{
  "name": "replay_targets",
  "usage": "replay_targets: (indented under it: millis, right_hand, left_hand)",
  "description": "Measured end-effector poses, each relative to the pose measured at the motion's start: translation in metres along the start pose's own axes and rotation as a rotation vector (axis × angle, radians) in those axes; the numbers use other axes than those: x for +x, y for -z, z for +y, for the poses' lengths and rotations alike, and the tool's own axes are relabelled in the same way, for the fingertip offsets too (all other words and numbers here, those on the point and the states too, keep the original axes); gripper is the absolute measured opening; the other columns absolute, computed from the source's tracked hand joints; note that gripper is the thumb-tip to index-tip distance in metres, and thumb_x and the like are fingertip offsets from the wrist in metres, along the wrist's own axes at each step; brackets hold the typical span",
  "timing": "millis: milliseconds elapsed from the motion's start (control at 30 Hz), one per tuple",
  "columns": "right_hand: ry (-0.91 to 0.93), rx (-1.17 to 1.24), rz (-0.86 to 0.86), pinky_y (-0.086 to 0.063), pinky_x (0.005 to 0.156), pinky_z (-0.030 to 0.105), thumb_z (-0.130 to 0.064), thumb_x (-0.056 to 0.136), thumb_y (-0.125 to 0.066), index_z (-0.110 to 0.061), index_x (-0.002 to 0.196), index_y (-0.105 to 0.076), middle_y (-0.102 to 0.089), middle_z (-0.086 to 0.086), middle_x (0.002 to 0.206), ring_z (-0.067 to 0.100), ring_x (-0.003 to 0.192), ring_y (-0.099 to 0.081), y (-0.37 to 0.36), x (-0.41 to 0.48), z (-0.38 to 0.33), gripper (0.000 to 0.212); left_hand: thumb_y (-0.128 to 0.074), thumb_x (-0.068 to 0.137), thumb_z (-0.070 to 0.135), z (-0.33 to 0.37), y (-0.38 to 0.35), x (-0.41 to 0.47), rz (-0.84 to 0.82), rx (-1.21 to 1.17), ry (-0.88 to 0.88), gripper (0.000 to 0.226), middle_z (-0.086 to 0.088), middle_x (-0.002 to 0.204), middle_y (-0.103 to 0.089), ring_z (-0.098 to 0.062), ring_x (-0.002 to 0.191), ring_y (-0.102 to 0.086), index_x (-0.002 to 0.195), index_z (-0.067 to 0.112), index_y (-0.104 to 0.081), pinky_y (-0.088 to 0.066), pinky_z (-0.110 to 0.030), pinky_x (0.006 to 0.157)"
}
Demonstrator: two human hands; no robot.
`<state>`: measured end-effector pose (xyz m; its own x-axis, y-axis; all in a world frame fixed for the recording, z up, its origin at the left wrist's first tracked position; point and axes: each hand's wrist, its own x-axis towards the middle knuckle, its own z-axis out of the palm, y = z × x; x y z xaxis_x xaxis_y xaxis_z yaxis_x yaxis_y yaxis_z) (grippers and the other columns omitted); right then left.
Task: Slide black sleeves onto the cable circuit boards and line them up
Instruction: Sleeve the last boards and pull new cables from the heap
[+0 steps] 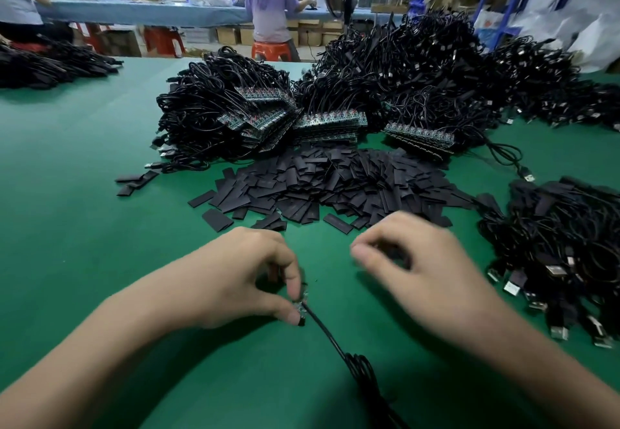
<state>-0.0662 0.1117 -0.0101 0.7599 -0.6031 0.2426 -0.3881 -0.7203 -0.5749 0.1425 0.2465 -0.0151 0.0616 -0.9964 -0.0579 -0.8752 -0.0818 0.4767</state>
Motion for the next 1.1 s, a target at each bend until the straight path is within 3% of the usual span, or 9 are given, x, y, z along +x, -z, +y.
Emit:
replay_targets:
  millis: [100,200,433,533,700,767,833,900,1100]
  right_hand:
    - [0.049,-0.079,-0.199,-0.042,0.092,0.027,-0.062,0.090,-0.049,-0.035,0.100,-0.071,-0.057,-0.021,0.095,-0.003,0.100,-0.048,-0.027,-0.004,-0.007,0.036]
    - [0.069,-0.106,-0.203,-0.039,0.089,0.024,-0.063,0.091,-0.055,-0.037,0.106,-0.069,-0.053,-0.020,0.094,-0.001,0.101,-0.044,-0.033,-0.005,-0.003,0.033]
    - [0.043,0.057,-0.183,-0.035,0.076,0.015,-0.049,0.087,-0.073,-0.035,0.101,-0.077,-0.061,-0.017,0.088,-0.005,0.091,-0.049,-0.035,-0.008,0.001,0.020]
    - [-0.023,0.157,-0.100,-0.040,0.072,0.018,-0.049,0.087,-0.070,-0.033,0.090,-0.074,-0.066,-0.015,0.084,0.000,0.084,-0.054,-0.035,-0.008,0.002,0.016]
    - [-0.172,0.608,-0.139,-0.053,0.072,0.025,-0.018,0.098,-0.065,-0.016,0.086,-0.071,-0.076,-0.001,0.078,0.012,0.073,-0.068,-0.033,-0.004,0.004,0.014]
    - [-0.218,0.706,-0.147,-0.054,0.069,0.026,-0.015,0.103,-0.057,-0.011,0.091,-0.065,-0.078,0.003,0.079,0.017,0.074,-0.073,-0.030,-0.004,0.005,0.015]
    - [-0.239,0.753,-0.153,-0.054,0.062,0.030,-0.014,0.104,-0.054,-0.008,0.092,-0.062,-0.075,0.006,0.075,0.021,0.068,-0.073,-0.029,-0.004,0.005,0.016]
    - [-0.246,0.777,-0.152,-0.054,0.057,0.034,-0.014,0.104,-0.055,-0.008,0.090,-0.061,-0.071,0.006,0.068,0.022,0.060,-0.068,-0.029,-0.005,0.005,0.016]
    - [-0.224,0.754,-0.130,-0.047,0.045,0.034,-0.017,0.103,-0.057,-0.012,0.094,-0.068,-0.061,0.002,0.063,0.017,0.046,-0.050,-0.027,-0.006,0.006,0.015]
  left_hand:
    - [-0.085,0.073,0.052,0.000,-0.004,0.002,0.047,-0.047,-0.050,0.031,0.017,0.088,-0.065,-0.004,0.085,-0.061,0.097,0.040,-0.070,-0.047,-0.018,0.074]
    - [-0.068,0.070,0.075,-0.002,-0.007,0.004,0.057,0.059,-0.063,0.059,0.021,0.096,-0.055,0.004,0.092,-0.054,0.123,0.049,-0.065,-0.047,-0.020,0.083]
    - [-0.077,0.063,0.072,-0.003,-0.014,0.009,0.147,-0.026,-0.055,0.047,0.017,0.095,-0.062,-0.004,0.090,-0.059,0.096,0.039,-0.072,-0.050,-0.029,0.082]
    - [-0.077,0.066,0.067,0.003,-0.019,0.008,0.307,-0.087,-0.114,0.042,0.016,0.092,-0.064,-0.009,0.089,-0.062,0.093,0.035,-0.072,-0.050,-0.026,0.078]
    - [-0.074,0.076,0.064,0.012,-0.021,0.013,0.505,-0.052,-0.201,0.041,0.017,0.100,-0.062,-0.007,0.098,-0.060,0.100,0.031,-0.069,-0.044,-0.018,0.083]
    - [-0.069,0.088,0.056,0.003,-0.018,0.017,0.623,-0.015,-0.118,0.035,0.015,0.105,-0.063,-0.008,0.101,-0.060,0.110,0.028,-0.072,-0.046,-0.022,0.086]
    - [-0.063,0.095,0.046,-0.012,-0.013,0.019,0.740,0.142,0.120,0.034,0.009,0.110,-0.065,-0.016,0.106,-0.061,0.119,0.026,-0.073,-0.050,-0.035,0.088]
    - [-0.062,0.096,0.044,-0.025,-0.013,0.020,0.694,0.250,0.315,0.033,0.005,0.112,-0.067,-0.022,0.108,-0.061,0.119,0.025,-0.075,-0.052,-0.039,0.087]
    - [-0.074,0.088,0.046,-0.034,-0.011,0.019,0.645,0.273,0.306,0.024,0.010,0.100,-0.069,-0.018,0.091,-0.067,0.103,0.029,-0.081,-0.052,-0.032,0.073]
